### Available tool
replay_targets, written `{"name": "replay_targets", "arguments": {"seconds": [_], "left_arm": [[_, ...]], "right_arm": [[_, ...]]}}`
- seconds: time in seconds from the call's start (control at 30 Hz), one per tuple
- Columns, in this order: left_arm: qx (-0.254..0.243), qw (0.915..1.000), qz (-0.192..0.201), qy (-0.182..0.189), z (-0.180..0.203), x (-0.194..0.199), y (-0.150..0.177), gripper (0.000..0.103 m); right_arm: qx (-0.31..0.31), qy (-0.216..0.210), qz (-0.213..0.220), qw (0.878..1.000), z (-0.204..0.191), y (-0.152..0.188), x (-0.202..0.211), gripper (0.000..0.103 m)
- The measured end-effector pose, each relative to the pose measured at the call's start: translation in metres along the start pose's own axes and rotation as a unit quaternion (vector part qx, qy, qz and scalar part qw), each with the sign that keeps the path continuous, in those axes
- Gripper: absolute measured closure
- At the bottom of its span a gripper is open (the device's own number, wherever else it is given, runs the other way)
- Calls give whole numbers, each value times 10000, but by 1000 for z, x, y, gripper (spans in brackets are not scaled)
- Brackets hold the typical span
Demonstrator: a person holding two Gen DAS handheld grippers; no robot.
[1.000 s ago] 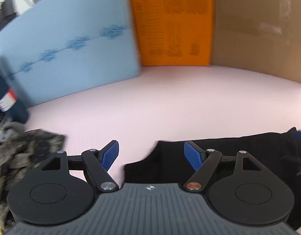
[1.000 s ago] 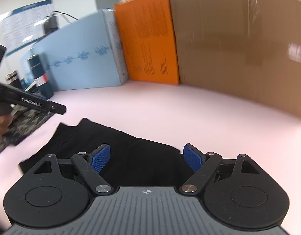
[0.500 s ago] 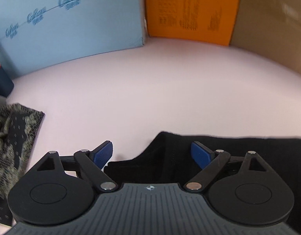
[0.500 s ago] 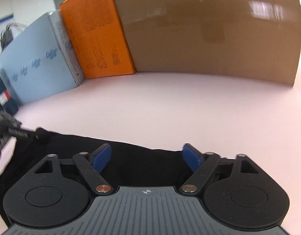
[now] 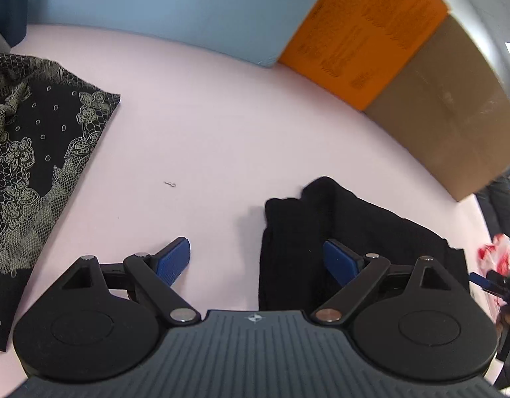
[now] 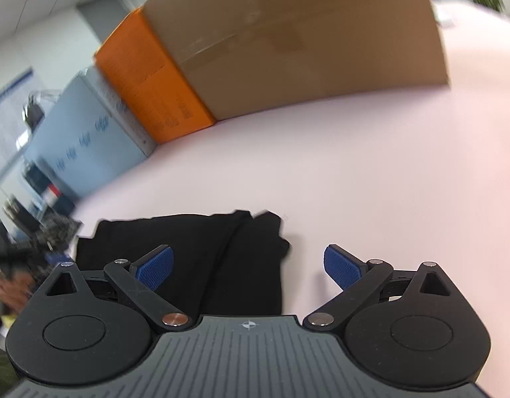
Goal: Fold clothes
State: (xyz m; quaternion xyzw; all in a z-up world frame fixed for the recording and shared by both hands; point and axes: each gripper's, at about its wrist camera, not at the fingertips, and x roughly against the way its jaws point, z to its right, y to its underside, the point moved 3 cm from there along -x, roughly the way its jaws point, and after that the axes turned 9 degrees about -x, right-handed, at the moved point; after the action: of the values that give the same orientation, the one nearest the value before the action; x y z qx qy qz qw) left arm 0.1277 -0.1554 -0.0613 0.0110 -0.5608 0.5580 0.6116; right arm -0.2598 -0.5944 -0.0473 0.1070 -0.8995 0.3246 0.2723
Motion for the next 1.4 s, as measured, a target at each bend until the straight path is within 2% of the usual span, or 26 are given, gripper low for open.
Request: {"name": "replay_targets", "arguments": {"seconds": [0.1,0.13,0.23,0.27,0.3,0.4,0.5,0.6,0.63,0.67,0.7,0.73,0.77,0.8,0.83,0.93,1.17,1.27,1.4], "left_arm": [[213,9981,-102,565,2,6,5,16],[217,9972,-161,698,4,5,6,16],[-34,9961,-280,832,18,-2,2,13],[-146,9957,-309,855,25,-7,-2,9],[-267,9955,-325,854,33,-12,-6,1],[-716,9943,-321,727,60,-31,-15,0],[-1151,9925,-263,329,85,-55,-28,0],[-1438,9892,-245,-140,104,-64,-32,1],[-1589,9865,-214,-347,110,-64,-30,10],[-1738,9831,-182,-555,116,-64,-28,18],[-1909,9784,-143,-775,121,-62,-25,39],[-2063,9736,-92,-973,124,-59,-22,56],[-2105,9718,-46,-1058,126,-55,-19,63],[-2060,9726,1,-1081,125,-49,-18,76],[-1989,9735,60,-1130,124,-43,-17,84],[-1759,9761,275,-1243,123,-25,-15,92],[-1400,9758,928,-1401,126,26,-16,94],[-1206,9708,1313,-1607,124,58,-22,96],[-720,9598,1907,-1928,102,121,-30,97]], "right_arm": [[-774,-556,-392,9947,30,3,12,5],[-863,-726,-482,9925,32,4,15,4],[-963,-1095,-736,9866,34,8,17,1],[-905,-1147,-815,9859,31,9,14,0],[-828,-1216,-900,9850,25,9,8,0],[-556,-1396,-1061,9829,3,9,-15,0],[-284,-1483,-981,9837,-19,10,-41,0],[6,-1390,-719,9877,-35,11,-60,0],[130,-1269,-625,9899,-39,12,-65,2],[245,-1087,-545,9923,-43,14,-67,11],[350,-883,-465,9944,-47,15,-69,45],[383,-590,-405,9967,-47,16,-70,68],[312,-482,-425,9974,-44,16,-70,96],[250,-390,-436,9980,-42,16,-71,96],[240,-383,-400,9982,-42,17,-68,96],[117,-634,-299,9975,-52,16,-56,97],[-139,-1504,-81,9885,-94,8,-25,97],[-97,-1894,-31,9818,-122,2,-17,97],[174,-2409,-137,9703,-169,-11,-15,97]]}}
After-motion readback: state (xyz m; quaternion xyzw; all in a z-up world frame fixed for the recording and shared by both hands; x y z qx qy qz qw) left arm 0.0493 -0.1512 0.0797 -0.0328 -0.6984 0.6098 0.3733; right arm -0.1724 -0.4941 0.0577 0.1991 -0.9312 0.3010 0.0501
